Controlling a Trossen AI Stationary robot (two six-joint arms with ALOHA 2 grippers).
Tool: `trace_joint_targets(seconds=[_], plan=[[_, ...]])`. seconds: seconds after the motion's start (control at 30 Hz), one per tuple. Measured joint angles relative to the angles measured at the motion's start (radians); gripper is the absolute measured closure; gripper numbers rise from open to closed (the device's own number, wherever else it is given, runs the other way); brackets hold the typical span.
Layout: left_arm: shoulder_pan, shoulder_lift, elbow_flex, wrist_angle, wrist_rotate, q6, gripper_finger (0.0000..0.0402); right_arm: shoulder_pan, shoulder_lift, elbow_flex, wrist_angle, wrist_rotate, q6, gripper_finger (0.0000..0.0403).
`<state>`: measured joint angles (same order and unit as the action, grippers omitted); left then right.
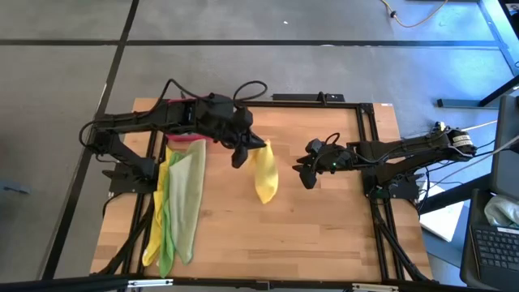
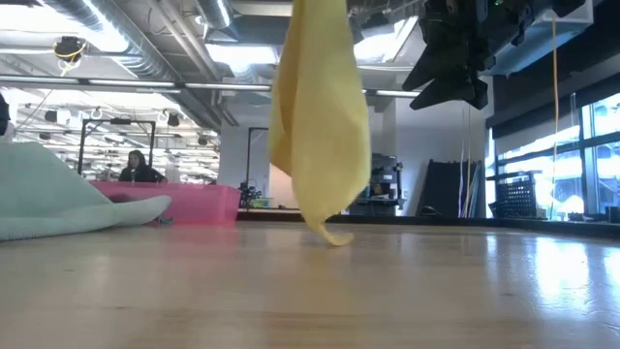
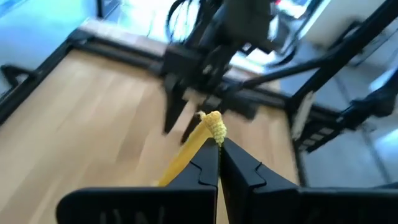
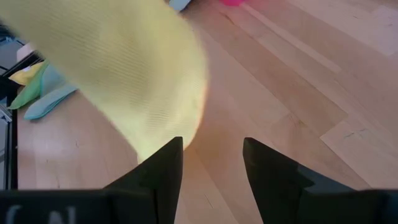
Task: Fold microfiber towels
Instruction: Fold the right yellow microfiber towel on the table
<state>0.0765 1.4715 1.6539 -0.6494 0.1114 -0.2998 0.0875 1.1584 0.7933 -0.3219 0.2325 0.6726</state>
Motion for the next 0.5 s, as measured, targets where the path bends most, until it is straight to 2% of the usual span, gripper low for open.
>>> trace_joint_targets(seconds=[0.1, 0.23, 0.5], plan=[[-0.003, 0.0, 0.0, 0.03, -0.006, -0.012, 0.0402, 0.0, 0.0, 0.0, 0.0, 0.0, 0.0, 0.0231], [-0.027, 0.0, 0.0, 0.039, -0.069, -0.023, 0.0402, 0.0, 0.0, 0.0, 0.0, 0.0, 0.0, 0.0231], [-0.057, 0.0, 0.0, 0.039, -0.07, -0.092, 0.0402, 0.0, 0.0, 0.0, 0.0, 0.0, 0.0, 0.0231]])
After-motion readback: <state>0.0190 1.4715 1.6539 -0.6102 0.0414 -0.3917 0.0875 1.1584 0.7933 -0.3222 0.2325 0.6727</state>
